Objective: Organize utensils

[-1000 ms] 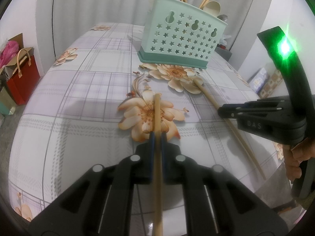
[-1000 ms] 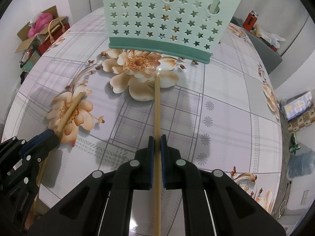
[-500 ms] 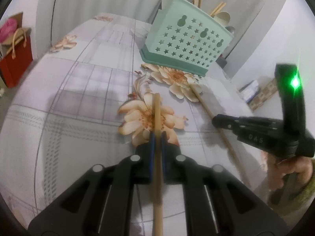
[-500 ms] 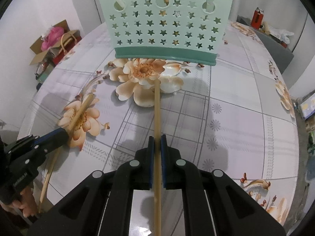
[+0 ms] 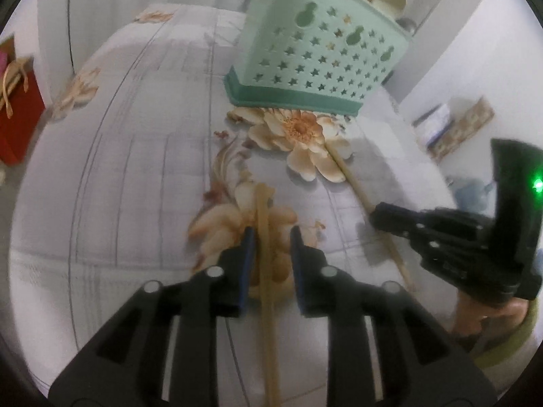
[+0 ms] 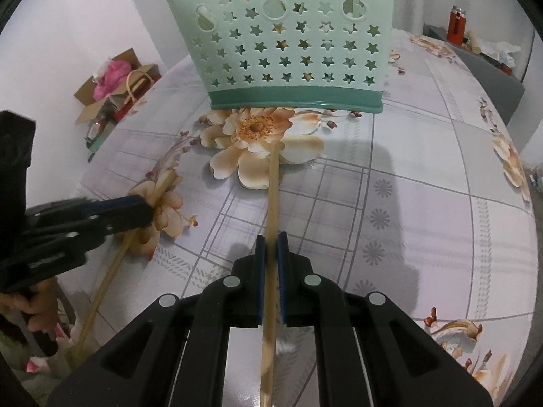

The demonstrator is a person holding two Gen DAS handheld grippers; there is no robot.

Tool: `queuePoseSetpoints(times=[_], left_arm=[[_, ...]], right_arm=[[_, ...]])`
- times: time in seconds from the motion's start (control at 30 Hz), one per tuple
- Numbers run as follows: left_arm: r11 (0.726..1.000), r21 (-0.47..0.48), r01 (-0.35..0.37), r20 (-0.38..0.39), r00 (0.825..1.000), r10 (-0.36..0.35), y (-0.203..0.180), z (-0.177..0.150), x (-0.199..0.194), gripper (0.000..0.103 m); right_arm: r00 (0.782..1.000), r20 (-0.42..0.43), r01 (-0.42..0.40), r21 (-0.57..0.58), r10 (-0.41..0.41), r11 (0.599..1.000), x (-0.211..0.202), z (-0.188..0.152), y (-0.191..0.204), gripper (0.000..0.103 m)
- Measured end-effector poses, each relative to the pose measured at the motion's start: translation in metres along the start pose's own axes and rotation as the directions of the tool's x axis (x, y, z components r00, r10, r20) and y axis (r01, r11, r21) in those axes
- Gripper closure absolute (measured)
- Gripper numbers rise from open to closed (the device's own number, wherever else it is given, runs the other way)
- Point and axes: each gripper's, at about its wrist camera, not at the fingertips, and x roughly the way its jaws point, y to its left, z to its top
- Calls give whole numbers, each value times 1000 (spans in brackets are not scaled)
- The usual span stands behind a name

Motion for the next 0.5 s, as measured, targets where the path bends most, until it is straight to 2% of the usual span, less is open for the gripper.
queuePoseSetpoints(times=[0.13, 0.17, 0.3, 0.4, 0.5], left_arm=[[989, 99, -110, -23, 993, 113, -16, 8, 9, 86], [980, 133, -149, -26, 988, 154, -21, 10, 12, 91], [948, 217, -233, -14, 970, 241, -30, 13, 18, 97], [959, 190, -208, -35, 975, 219, -25, 17, 16, 97], [980, 126, -155, -39, 986, 161, -14, 21, 5, 98]], right_arm=[[999, 12, -29, 4, 29, 1000, 3, 4, -3, 95], [999, 15, -31, 1, 31, 1000, 3, 5, -3, 95], [999, 28, -40, -10, 40, 999, 7, 9, -1, 95], [998, 28, -57, -3, 57, 998, 8, 12, -3, 95], [997, 28, -70, 0, 70, 998, 9, 13, -5, 95]])
